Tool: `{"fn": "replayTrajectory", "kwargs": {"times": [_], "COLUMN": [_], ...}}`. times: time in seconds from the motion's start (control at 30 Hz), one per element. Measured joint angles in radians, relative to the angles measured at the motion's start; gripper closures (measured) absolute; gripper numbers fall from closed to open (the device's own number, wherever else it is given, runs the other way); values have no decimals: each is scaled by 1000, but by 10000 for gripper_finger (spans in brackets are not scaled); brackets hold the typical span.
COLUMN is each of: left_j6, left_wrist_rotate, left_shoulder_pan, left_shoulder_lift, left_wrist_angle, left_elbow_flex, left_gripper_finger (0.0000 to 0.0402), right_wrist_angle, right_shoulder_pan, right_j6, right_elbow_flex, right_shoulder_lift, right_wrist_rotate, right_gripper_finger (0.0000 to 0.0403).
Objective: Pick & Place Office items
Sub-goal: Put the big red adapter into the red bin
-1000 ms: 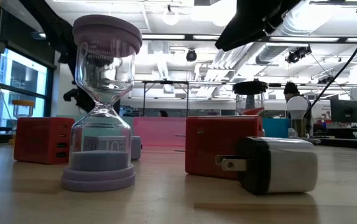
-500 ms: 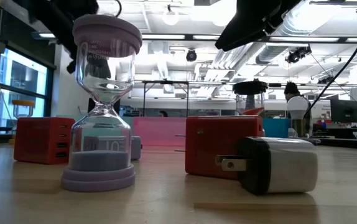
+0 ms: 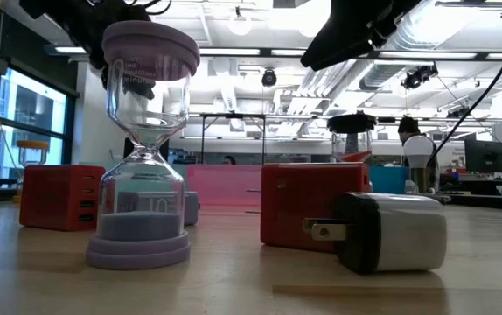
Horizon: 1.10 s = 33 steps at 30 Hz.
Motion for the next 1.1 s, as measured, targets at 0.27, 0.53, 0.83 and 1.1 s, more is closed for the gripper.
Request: {"fn": "replayTrajectory", "kwargs": {"times": [0.27, 0.53, 0.83, 1.1], "left_j6": [-12, 42, 188, 151], "left_wrist_rotate": [24, 26, 1, -35], "left_shoulder_pan": [-126, -310, -534, -607], "left_shoulder_lift": [45, 97, 225, 395], "left_wrist_angle": [4, -1, 2, 58], "left_elbow_flex": [0, 0, 0, 0], "left_gripper_finger": [132, 128, 128, 128], "right_wrist_angle": [0, 1, 3, 9], "right_shoulder_pan": [0, -2, -2, -2], "right_j6": [0, -3, -3, -4], "right_elbow_flex": [0, 0, 0, 0], "right_shoulder_lift": [0, 0, 0, 0], "right_wrist_rotate": [-1, -1, -1, -1], "right_gripper_finger": [172, 172, 172, 172]}}
